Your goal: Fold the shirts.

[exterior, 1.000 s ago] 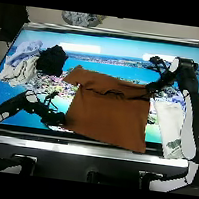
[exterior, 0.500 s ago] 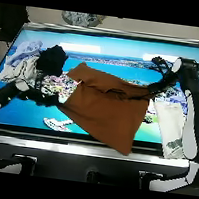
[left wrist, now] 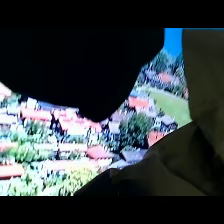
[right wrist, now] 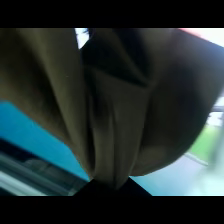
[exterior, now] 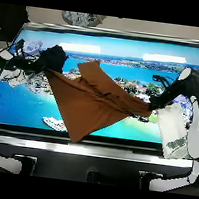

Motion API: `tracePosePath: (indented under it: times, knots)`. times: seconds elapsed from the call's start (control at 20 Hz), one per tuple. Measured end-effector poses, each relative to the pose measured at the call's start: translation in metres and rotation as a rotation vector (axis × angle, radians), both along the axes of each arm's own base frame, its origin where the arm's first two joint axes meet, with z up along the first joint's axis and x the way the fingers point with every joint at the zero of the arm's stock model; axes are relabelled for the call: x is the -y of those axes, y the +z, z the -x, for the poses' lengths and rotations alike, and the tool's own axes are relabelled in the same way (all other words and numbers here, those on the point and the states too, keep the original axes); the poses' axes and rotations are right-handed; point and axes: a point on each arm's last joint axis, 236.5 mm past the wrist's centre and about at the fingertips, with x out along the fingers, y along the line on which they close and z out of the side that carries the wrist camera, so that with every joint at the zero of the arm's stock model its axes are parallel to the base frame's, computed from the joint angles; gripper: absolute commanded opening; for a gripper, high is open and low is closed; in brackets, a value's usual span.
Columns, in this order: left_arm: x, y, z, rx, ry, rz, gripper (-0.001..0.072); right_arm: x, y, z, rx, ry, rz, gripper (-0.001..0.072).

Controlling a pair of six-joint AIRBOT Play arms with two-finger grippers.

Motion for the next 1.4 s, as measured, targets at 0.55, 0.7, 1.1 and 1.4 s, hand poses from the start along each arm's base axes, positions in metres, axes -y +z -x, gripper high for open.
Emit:
tracePosePath:
  times: [0.55,0.7,1.1,1.4]
  knots:
    - [0.017,-0.018,0.082,-0.393,-0.219,0.044,0.0607,-0.046,-0.016,0.01,-0.003,0.068,-0.088,0.0033]
    - [0.03,-0.03,0.151,-0.523,-0.251,0.031,0.0608,-0.046,-0.016,0.01,-0.002,0.071,-0.083,0.0033]
    - [0.126,-0.097,0.304,-0.659,-0.289,0.16,0.0605,-0.041,-0.019,0.008,0.009,0.082,-0.064,0.0033]
    - [0.179,-0.114,0.338,-0.674,-0.337,0.199,0.0275,-0.041,-0.019,0.01,0.002,0.086,-0.065,0.0033]
